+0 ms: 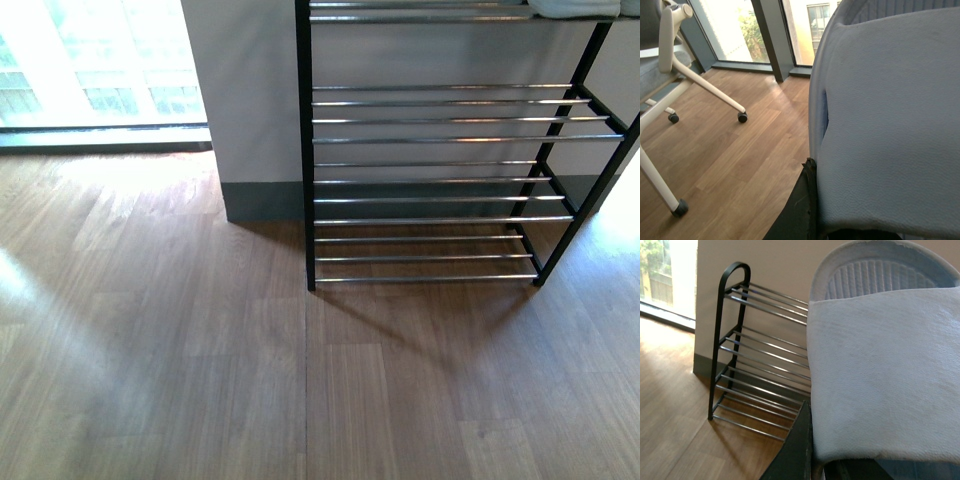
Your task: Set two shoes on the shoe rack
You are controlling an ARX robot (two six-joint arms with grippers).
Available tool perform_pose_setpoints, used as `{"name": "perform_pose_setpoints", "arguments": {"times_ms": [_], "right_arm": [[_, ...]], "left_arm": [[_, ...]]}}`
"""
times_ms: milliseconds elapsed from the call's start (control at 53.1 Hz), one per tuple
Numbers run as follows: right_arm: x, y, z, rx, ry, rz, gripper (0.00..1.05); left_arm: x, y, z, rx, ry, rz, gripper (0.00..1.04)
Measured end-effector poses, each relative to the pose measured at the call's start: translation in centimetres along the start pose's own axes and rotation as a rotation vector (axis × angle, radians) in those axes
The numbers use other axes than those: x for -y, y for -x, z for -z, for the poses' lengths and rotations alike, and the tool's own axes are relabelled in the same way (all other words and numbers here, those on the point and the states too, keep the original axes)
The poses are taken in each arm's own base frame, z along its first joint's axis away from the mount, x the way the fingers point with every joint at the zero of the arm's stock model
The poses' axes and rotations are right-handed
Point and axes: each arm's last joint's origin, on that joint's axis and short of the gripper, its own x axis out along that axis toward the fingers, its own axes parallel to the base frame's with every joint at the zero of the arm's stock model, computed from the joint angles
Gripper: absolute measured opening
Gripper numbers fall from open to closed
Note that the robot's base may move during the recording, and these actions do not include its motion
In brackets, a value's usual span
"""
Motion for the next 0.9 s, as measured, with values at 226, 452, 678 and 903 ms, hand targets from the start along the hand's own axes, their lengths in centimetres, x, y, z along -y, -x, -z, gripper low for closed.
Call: {"name": "perform_pose_setpoints", "arguments": {"times_ms": [226, 452, 678, 903], "right_arm": [[-0.01, -0.01, 0.02, 0.000, -0.001, -0.002, 0.02], [-0.01, -0.02, 0.04, -0.002, -0.001, -0.001, 0.02], [-0.01, -0.02, 0.04, -0.001, -0.001, -0.003, 0.02], [0.00, 0.00, 0.00, 0.001, -0.001, -0.002, 0.02]], "left_arm": [[-0.01, 0.00, -0.03, 0.001, 0.001, -0.001, 0.02], [-0.05, -0.02, 0.00, 0.000, 0.000, -0.009, 0.02], [-0.05, -0.01, -0.01, 0.000, 0.001, -0.008, 0.02], [-0.06, -0.01, -0.02, 0.001, 0.001, -0.008, 0.02]]}}
